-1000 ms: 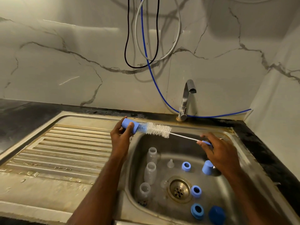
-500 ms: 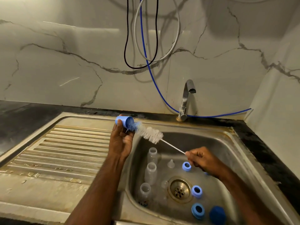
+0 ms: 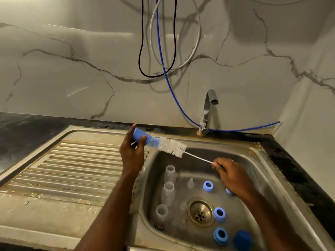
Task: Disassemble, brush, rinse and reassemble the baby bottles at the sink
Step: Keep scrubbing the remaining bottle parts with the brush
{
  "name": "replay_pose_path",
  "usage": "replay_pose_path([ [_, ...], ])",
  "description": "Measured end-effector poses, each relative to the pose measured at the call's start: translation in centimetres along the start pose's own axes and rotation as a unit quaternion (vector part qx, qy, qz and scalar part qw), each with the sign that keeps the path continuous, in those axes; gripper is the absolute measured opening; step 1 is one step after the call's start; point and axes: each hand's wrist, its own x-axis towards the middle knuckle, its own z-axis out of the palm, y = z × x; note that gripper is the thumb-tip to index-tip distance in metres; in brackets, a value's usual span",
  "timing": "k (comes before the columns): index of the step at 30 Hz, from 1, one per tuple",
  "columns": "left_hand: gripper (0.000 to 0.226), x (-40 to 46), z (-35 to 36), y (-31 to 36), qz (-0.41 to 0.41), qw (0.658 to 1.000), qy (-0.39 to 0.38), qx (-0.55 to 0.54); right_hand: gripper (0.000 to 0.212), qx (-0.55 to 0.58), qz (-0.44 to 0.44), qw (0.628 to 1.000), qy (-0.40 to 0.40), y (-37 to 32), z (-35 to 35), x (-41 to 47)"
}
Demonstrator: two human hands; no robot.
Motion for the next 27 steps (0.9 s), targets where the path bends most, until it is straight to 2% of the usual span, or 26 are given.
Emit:
replay_pose_path([
  [2, 0.04, 0.3, -0.2, 0.7, -0.099, 0.985, 0.003, -0.143, 0.026, 0.004, 0.014, 0.999, -0.045, 0.4, -0.6, 0.0],
  [4, 0.034, 0.3, -0.1, 1.1, -0.238, 0.914, -0.002, -0.329, 0.034, 0.03, 0.024, 0.995, -0.095, 0.7, -0.9, -0.2],
  [6, 0.04, 0.1, 0.1, 0.7, -0.293, 0.871, -0.01, -0.394, 0.04, 0.107, 0.038, 0.981, -0.158, 0.3, -0.9, -0.4],
  [8, 0.062, 0.0, 0.2, 0.6, -0.286, 0.864, -0.007, -0.415, 0.044, 0.206, 0.068, 0.953, -0.21, -0.6, -0.9, -0.6],
  [9, 0.072, -0.1, 0.2, 0.8, -0.275, 0.866, -0.012, -0.417, 0.044, 0.25, 0.087, 0.935, -0.236, -1.2, -1.1, -0.6],
  [10, 0.069, 0.0, 0.2, 0.7, -0.268, 0.868, -0.011, -0.419, 0.044, 0.278, 0.102, 0.919, -0.262, -1.7, -1.4, -0.7],
  [12, 0.049, -0.1, 0.1, 0.6, -0.211, 0.928, 0.005, -0.307, 0.043, 0.28, 0.104, 0.909, -0.291, -2.1, -1.5, -0.8],
  [13, 0.051, -0.1, 0.0, 0.3, -0.149, 0.967, 0.016, -0.205, 0.042, 0.26, 0.089, 0.919, -0.283, -1.9, -1.4, -0.7],
  [14, 0.056, -0.1, 0.1, -0.1, -0.086, 0.989, 0.017, -0.116, 0.042, 0.234, 0.071, 0.934, -0.259, -1.5, -1.1, -0.7],
  [15, 0.06, -0.1, 0.1, -0.4, -0.034, 0.998, 0.018, -0.049, 0.041, 0.211, 0.058, 0.949, -0.229, -0.7, -0.8, -0.7],
  [17, 0.061, 0.0, 0.0, -0.6, -0.002, 0.999, 0.041, 0.002, 0.041, 0.176, 0.059, 0.966, -0.182, 1.0, -0.7, -0.5],
  [19, 0.054, 0.4, -0.1, -0.4, -0.036, 0.994, 0.098, -0.011, 0.041, 0.17, 0.072, 0.97, -0.16, 2.3, -0.9, -0.5],
  [21, 0.044, 0.6, -0.3, -0.2, -0.101, 0.984, 0.123, -0.083, 0.04, 0.197, 0.081, 0.967, -0.138, 2.7, -1.2, -0.6],
  [24, 0.03, -0.4, 0.2, 0.4, -0.198, 0.958, 0.056, -0.198, 0.037, 0.195, 0.065, 0.971, -0.123, 1.5, -1.2, -0.6],
  [27, 0.027, -2.6, 2.1, 1.1, -0.209, 0.948, -0.074, -0.229, 0.039, 0.15, 0.041, 0.979, -0.135, -0.1, -0.5, -0.4],
])
